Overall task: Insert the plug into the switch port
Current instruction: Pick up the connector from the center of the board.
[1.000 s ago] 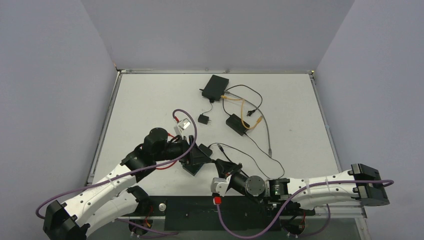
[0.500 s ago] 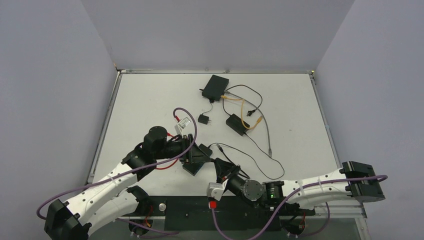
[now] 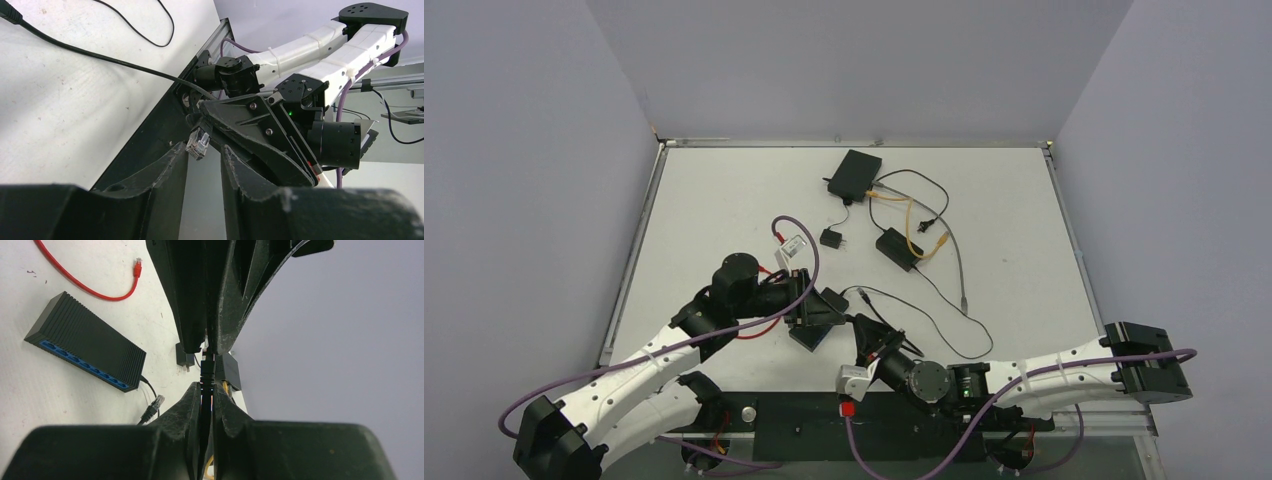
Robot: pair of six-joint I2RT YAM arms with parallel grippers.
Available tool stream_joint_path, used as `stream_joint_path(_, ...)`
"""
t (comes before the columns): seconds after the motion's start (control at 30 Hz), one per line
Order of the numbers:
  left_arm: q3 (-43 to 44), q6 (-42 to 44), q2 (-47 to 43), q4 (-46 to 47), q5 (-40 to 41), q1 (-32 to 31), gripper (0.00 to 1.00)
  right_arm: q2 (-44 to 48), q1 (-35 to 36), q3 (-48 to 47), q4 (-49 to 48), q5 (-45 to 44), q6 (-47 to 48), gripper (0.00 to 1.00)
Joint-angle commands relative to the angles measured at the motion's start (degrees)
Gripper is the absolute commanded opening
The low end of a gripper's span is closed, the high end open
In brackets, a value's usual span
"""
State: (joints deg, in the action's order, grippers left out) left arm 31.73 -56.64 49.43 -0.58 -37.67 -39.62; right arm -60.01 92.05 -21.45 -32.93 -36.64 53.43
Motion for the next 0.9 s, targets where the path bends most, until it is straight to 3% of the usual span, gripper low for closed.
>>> stream_joint_path(0.0, 0.03, -0.29, 0.07, 4.17, -1.5, 0.29, 0.24, -0.8, 0.79, -0.2, -2.15, -1.28, 0.35, 0.0)
stream_joint_path(0.33, -0.42, -0.64, 0.48, 5.85, -2.34, 0.32, 0.0, -0.84, 1.03, -0.18, -1.49, -1.18, -1.39, 0.0)
stream_joint_path(0.67, -0.62, 0.85, -0.35, 5.97, -1.53, 0.29, 0.0, 5.36, -0.53, -0.21, 3.85, 4.93, -9.44, 0.28)
stream_joint_path(0.87, -0.86, 2.15, -1.25, 5.68, -0.67, 0.32, 0.0, 10.02, -3.77, -1.19, 10.75, 10.99, -17.15, 0.34)
